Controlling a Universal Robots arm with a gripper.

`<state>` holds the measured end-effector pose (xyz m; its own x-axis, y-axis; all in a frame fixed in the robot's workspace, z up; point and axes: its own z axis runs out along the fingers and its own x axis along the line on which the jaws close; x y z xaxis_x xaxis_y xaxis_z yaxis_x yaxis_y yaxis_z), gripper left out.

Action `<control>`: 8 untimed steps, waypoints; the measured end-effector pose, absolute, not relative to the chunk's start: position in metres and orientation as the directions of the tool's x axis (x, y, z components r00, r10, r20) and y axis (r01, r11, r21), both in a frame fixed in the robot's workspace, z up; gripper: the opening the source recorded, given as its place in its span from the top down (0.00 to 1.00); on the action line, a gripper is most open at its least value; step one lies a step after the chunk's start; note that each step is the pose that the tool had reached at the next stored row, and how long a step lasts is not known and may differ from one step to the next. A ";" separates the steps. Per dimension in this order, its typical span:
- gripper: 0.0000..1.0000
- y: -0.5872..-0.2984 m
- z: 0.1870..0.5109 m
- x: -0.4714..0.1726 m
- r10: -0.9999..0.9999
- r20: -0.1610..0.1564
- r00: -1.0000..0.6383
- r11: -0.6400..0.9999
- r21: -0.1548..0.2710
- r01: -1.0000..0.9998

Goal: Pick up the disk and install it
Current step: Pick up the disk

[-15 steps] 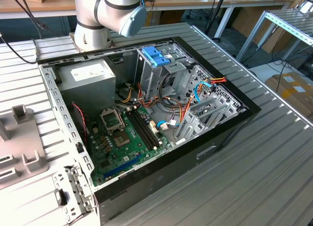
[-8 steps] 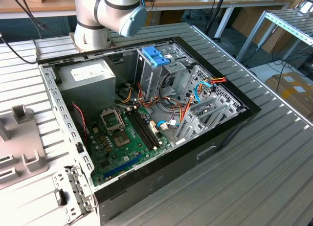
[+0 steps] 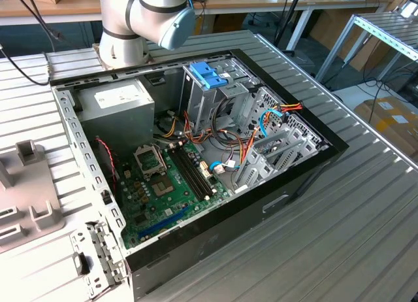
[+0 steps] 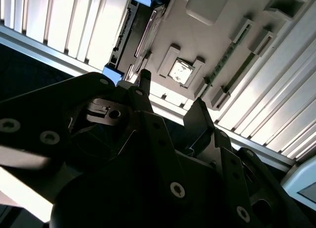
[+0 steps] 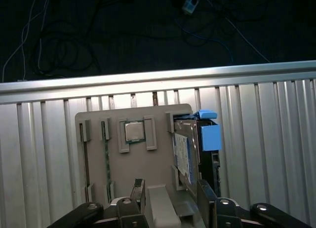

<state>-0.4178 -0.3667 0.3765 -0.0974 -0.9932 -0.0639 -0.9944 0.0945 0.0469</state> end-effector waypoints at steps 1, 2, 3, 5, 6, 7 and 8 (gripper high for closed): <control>0.46 -0.366 0.376 -0.418 -0.993 -0.064 -0.097 0.094 0.047 -0.994; 0.46 -0.366 0.376 -0.418 -0.993 -0.064 -0.097 0.094 0.047 -0.994; 0.46 -0.366 0.376 -0.418 -0.993 -0.064 -0.097 0.094 0.047 -0.994; 0.46 -0.365 0.376 -0.418 -0.993 -0.064 -0.098 0.095 0.047 -0.994; 0.46 -0.364 0.376 -0.418 -0.993 -0.064 -0.098 0.095 0.047 -0.994; 0.46 -0.364 0.375 -0.418 -0.993 -0.064 -0.097 0.095 0.047 -0.994; 0.46 -0.363 0.375 -0.418 -0.993 -0.064 -0.097 0.095 0.047 -0.994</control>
